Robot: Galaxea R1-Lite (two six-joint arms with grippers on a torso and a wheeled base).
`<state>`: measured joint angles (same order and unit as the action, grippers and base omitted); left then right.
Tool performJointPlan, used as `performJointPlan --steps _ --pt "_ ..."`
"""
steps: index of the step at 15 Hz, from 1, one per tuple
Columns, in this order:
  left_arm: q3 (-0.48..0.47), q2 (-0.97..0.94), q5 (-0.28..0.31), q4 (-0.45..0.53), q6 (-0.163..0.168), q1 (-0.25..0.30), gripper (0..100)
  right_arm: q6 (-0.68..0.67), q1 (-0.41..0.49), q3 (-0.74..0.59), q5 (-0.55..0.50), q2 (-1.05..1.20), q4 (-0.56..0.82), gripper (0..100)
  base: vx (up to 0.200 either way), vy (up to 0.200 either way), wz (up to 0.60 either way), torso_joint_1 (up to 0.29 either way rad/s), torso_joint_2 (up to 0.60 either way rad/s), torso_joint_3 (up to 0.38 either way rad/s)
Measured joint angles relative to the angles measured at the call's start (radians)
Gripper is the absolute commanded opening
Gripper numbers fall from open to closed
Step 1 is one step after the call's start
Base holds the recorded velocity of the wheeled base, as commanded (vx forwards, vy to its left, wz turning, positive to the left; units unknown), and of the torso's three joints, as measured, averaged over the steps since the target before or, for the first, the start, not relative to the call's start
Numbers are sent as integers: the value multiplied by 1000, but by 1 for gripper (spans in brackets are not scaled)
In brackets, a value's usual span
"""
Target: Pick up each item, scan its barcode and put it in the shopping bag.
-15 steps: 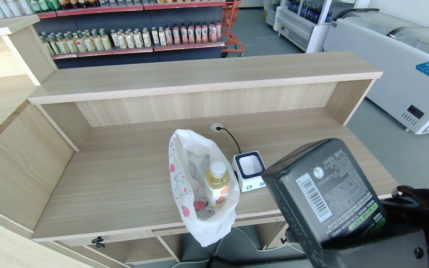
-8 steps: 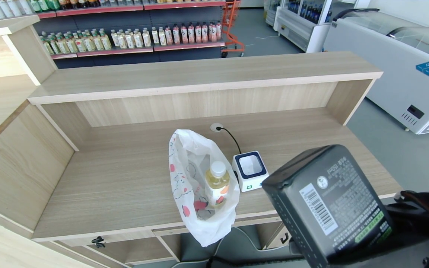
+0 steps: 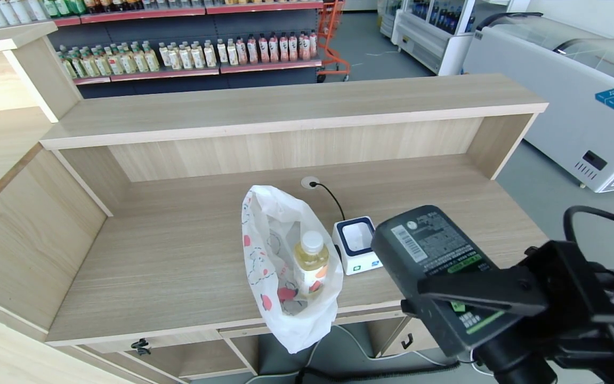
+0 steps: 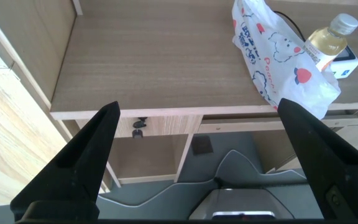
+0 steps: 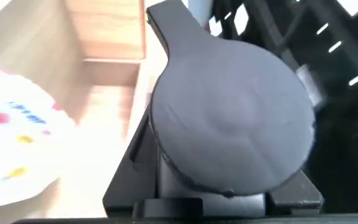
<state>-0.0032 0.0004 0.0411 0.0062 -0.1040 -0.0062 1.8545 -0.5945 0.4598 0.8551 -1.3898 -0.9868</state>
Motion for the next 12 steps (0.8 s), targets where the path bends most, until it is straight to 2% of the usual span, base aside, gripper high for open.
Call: performJointPlan --steps 1,3,5,6,7,9,10,12 --pt "0 0 0 0 0 0 100 -209 87 1 -77 8 86 0 0 0 0 0 0 0" --pt "0 0 0 0 0 0 100 -519 301 3 -148 29 188 0 0 0 0 0 0 0" --pt "0 0 0 0 0 0 100 -745 554 4 -175 49 300 0 0 0 0 0 0 0" --pt "0 0 0 0 0 0 100 -933 666 5 -183 59 370 0 0 0 0 0 0 0" --pt "0 0 0 0 0 0 100 -1101 737 7 -187 68 413 0 0 0 0 0 0 0" --pt "0 0 0 0 0 0 100 -1439 825 14 -212 87 457 0 0 0 0 0 0 0" --pt "0 0 0 0 0 0 100 -1597 821 21 -235 89 427 0 0 0 0 0 0 0" --pt "0 0 0 0 0 0 100 -1934 712 60 -294 75 270 0 0 0 0 0 0 0"
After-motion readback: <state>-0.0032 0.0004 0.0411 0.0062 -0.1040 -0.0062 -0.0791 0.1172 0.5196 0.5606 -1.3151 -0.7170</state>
